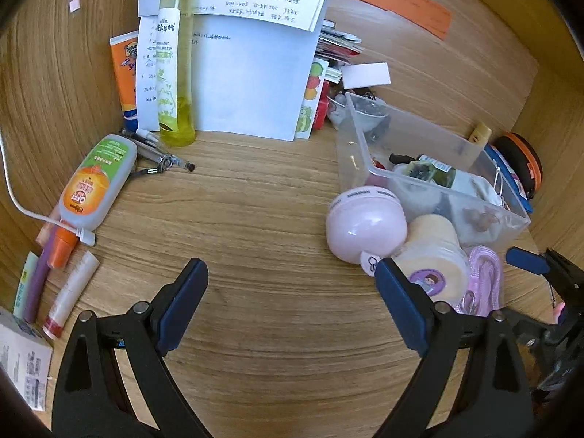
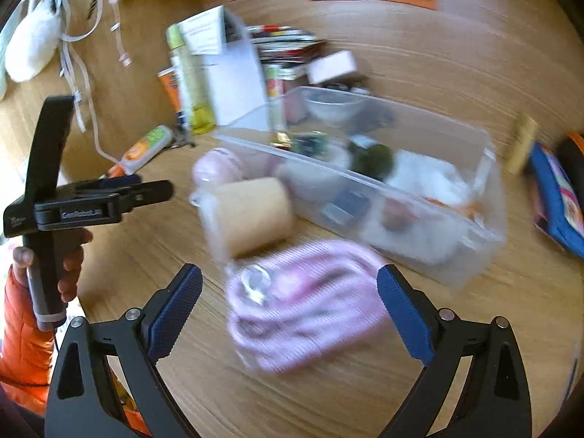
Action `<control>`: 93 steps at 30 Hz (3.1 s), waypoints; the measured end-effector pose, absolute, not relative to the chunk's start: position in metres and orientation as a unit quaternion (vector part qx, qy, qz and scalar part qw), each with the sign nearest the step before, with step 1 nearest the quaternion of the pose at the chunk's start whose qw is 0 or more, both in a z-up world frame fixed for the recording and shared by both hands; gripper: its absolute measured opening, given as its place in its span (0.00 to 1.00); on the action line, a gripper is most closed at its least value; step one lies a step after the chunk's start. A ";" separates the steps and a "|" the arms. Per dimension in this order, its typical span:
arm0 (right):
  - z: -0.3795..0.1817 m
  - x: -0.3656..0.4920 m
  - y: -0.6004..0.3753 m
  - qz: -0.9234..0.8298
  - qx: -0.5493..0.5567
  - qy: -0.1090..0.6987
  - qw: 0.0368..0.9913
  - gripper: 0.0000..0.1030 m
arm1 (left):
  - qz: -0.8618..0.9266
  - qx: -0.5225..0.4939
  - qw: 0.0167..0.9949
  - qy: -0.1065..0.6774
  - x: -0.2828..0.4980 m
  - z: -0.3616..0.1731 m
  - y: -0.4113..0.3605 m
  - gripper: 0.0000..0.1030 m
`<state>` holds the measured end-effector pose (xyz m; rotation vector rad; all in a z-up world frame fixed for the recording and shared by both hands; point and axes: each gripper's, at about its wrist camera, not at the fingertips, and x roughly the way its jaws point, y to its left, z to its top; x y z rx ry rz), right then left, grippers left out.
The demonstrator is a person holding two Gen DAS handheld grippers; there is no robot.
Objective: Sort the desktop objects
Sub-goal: 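Withdraw both tools toward the pink round brush and beige jar, then grasp the pink round brush with the left tool while right grasps the beige jar, then carry the pink brush and beige jar up over the clear bin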
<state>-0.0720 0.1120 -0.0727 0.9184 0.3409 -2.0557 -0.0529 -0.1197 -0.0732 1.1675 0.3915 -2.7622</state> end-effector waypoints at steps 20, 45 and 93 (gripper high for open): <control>-0.093 -0.094 0.059 -0.775 0.399 0.165 0.461 0.60 | -0.911 0.394 0.003 0.120 -0.083 -0.076 -0.098 0.91; -0.090 -0.092 0.071 -0.788 0.391 0.157 0.449 0.61 | -0.896 0.419 0.041 0.142 -0.115 -0.099 -0.093 0.60; -0.002 -0.200 0.135 -0.886 0.304 0.065 0.343 0.61 | -0.939 0.328 -0.019 0.101 -0.158 -0.001 -0.053 0.60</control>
